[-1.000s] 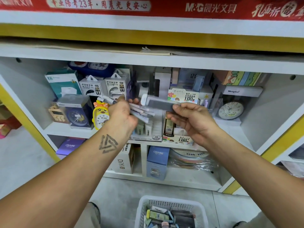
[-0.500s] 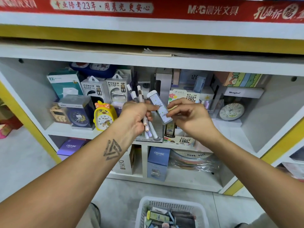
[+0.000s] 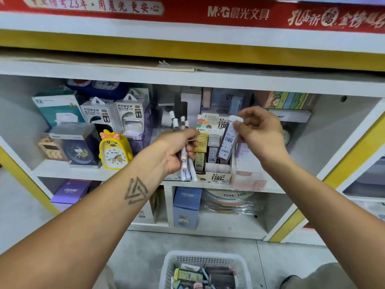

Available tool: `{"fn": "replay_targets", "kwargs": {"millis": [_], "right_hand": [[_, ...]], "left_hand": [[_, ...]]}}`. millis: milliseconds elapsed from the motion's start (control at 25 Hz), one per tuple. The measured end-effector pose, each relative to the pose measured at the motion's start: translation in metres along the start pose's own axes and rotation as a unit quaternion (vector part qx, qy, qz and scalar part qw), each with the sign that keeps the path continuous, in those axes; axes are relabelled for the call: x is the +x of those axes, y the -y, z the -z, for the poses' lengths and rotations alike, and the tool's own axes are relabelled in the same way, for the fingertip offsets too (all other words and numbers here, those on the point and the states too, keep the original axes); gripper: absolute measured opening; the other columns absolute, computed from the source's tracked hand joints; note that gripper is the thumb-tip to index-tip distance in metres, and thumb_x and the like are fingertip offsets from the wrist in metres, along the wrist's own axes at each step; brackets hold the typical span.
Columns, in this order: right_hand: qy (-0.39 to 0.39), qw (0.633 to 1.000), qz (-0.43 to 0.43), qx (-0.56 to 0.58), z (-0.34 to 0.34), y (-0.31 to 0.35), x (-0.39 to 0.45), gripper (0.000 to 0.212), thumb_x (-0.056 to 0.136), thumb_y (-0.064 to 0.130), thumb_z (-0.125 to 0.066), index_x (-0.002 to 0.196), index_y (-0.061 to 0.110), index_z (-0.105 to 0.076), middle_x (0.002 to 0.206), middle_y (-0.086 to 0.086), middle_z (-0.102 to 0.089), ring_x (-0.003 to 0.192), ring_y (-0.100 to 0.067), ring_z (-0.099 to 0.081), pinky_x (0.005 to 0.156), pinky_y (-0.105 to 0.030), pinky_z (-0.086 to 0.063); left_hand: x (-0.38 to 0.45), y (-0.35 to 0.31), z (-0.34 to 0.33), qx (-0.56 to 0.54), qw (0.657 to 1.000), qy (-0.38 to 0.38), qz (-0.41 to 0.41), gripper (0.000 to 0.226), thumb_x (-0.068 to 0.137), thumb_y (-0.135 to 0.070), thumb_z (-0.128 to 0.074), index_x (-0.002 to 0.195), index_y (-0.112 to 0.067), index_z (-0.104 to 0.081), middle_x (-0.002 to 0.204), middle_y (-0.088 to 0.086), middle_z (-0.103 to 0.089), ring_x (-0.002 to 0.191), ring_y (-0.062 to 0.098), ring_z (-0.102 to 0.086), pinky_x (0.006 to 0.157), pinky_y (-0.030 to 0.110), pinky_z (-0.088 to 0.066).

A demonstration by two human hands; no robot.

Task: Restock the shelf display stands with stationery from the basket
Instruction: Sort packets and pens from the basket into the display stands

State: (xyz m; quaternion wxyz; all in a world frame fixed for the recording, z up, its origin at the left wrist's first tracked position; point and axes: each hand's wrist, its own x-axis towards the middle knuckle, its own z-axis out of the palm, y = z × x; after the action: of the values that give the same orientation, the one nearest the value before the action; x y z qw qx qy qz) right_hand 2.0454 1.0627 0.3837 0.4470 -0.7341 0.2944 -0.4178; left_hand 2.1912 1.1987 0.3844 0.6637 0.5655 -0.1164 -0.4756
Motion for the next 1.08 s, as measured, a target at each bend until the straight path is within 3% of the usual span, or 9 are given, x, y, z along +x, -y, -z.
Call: {"fn": "replay_targets", "kwargs": {"millis": [80,200,560,1080], "right_hand": [[-0.016,0.998,0.013,-0.066,0.009,-0.010,0.002,0.028,0.089,0.007,-0.071,0.084,0.032,-0.062,0.078,-0.007,-0.061,0.073,-0.034,-0.066,0.074,-0.051,-0.059],[0.022,0.994,0.016,-0.108,0.010,-0.022,0.001,0.030,0.090,0.008,-0.070,0.083,0.034,-0.058,0.083,-0.011,-0.067,0.078,-0.036,-0.068,0.076,-0.052,-0.058],[0.089,0.981,0.055,-0.165,-0.018,-0.034,-0.002,0.025,0.091,0.011,-0.070,0.090,0.033,-0.060,0.082,-0.002,-0.069,0.074,-0.021,-0.070,0.072,-0.045,-0.061],[0.055,0.970,0.118,-0.204,-0.025,-0.029,-0.004,0.016,0.093,0.015,-0.068,0.107,0.023,-0.066,0.081,0.008,-0.066,0.075,-0.015,-0.067,0.074,-0.040,-0.058]], "left_hand": [[-0.001,-0.003,0.002,-0.032,0.999,0.010,0.043,0.015,0.090,-0.011,-0.057,0.075,-0.010,-0.054,0.061,0.007,-0.051,0.037,0.010,-0.037,0.043,0.017,-0.035],[-0.003,-0.003,0.003,-0.067,0.995,0.030,0.072,0.015,0.089,-0.008,-0.047,0.076,-0.008,-0.053,0.065,0.008,-0.049,0.047,0.014,-0.040,0.050,0.024,-0.039],[-0.005,-0.001,0.019,-0.018,0.997,0.018,0.073,0.012,0.097,-0.002,-0.051,0.090,-0.003,-0.061,0.073,0.010,-0.063,0.062,0.019,-0.060,0.060,0.034,-0.052],[-0.006,0.000,0.026,0.004,0.998,0.014,0.063,0.011,0.096,-0.001,-0.054,0.089,-0.005,-0.061,0.076,0.012,-0.067,0.062,0.018,-0.063,0.059,0.034,-0.053]]}}
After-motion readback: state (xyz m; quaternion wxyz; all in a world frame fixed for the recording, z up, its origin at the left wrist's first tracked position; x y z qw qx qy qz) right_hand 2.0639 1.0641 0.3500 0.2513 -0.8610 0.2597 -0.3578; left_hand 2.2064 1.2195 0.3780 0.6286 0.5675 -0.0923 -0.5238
